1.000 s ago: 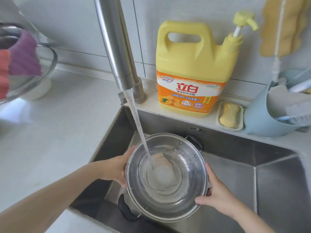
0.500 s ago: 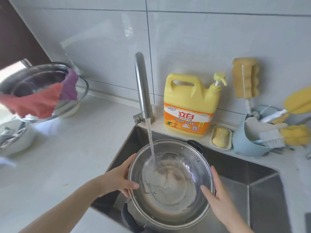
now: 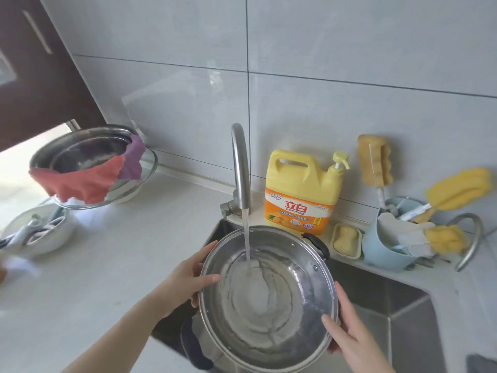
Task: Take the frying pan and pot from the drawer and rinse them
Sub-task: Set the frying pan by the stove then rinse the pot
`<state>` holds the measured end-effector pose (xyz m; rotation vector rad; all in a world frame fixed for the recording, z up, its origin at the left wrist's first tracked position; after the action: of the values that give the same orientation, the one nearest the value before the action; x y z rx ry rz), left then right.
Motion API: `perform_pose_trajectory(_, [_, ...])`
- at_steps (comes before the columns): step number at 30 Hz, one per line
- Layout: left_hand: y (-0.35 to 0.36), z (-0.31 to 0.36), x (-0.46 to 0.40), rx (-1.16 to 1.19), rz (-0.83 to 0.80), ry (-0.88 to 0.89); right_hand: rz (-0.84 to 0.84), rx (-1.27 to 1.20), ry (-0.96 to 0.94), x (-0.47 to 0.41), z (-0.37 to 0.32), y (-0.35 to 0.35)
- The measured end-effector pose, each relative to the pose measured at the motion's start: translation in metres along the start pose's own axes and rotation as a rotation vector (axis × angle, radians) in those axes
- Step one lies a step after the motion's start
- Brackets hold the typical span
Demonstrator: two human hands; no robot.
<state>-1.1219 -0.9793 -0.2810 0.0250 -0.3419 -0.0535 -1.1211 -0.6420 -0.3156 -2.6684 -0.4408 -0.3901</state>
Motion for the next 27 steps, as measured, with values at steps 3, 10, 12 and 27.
perform_pose_trajectory(3, [0.002, 0.006, -0.003, -0.008, -0.018, 0.009, -0.034, -0.075, -0.018, 0.008, -0.005, 0.001])
perform_pose_trajectory(10, [-0.013, 0.034, -0.005, -0.076, -0.015, 0.051, -0.167, -0.209, -0.118, 0.014, -0.011, 0.012])
perform_pose_trajectory(12, [-0.017, 0.04, -0.003, -0.08, 0.01, 0.076, -0.178, -0.194, -0.145, 0.011, -0.021, 0.011])
perform_pose_trajectory(27, [0.001, 0.024, -0.008, -0.045, -0.023, -0.008, -0.15, 0.177, -0.197, -0.013, -0.044, -0.031])
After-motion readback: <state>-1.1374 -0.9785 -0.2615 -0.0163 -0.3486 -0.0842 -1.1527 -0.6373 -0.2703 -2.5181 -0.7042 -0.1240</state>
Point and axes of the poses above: each hand's wrist, its own x-axis away from the middle knuckle, its own y-axis out of the palm, z = x × y, the point moved 6 cm from there along -x, towards the middle knuckle, and after that the axes turned 13 degrees about x, right-handed, at the moved point
